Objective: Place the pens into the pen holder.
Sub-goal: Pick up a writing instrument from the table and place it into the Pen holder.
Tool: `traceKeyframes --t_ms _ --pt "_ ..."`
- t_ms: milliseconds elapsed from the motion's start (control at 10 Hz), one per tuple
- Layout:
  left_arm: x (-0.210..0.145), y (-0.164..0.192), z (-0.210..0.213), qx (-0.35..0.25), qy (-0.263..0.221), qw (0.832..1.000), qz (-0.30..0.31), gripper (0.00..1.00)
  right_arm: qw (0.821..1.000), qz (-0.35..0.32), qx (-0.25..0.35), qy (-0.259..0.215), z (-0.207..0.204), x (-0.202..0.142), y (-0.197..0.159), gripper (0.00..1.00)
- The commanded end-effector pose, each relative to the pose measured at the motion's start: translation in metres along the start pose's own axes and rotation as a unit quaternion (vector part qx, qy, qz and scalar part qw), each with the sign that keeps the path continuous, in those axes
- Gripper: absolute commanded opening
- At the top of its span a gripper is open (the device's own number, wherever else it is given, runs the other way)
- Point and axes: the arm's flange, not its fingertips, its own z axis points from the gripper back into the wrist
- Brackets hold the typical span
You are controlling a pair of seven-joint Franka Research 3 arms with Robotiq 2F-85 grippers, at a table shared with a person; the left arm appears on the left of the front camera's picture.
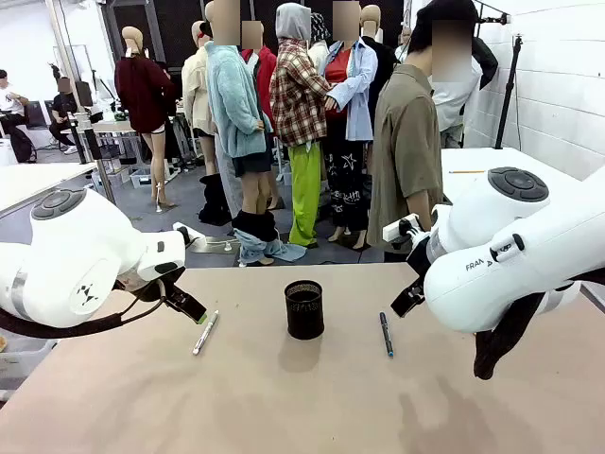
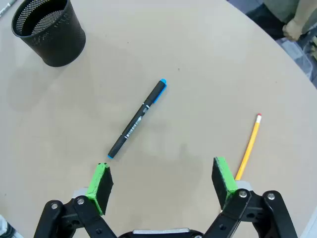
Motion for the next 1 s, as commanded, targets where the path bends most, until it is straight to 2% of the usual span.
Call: traceKeyframes --t_ms 0,600,700,800,900 --pt "0.0 0.0 0.0 0.0 0.0 1.0 0.0 1.0 1.0 0.0 0.0 0.0 0.0 0.0 0.0 1.0" --pt "0.0 0.0 0.0 0.0 0.0 1.0 0.0 1.0 1.0 0.0 0.0 0.0 0.0 0.0 0.0 1.0" --pt "0.0 0.0 0.0 0.0 0.0 1.0 0.0 1.0 1.0 -0.007 -0.029 0.002 0.063 -0.04 -0.008 1.0" --pt "0.0 0.0 0.0 0.0 0.0 1.0 0.0 1.0 0.997 -0.041 -0.066 0.027 0.077 -0.046 -0.025 1.0" --pt "0.0 0.0 0.0 0.0 0.0 1.0 0.0 1.0 0.995 -0.063 -0.069 0.042 0.074 -0.042 -0.044 1.0"
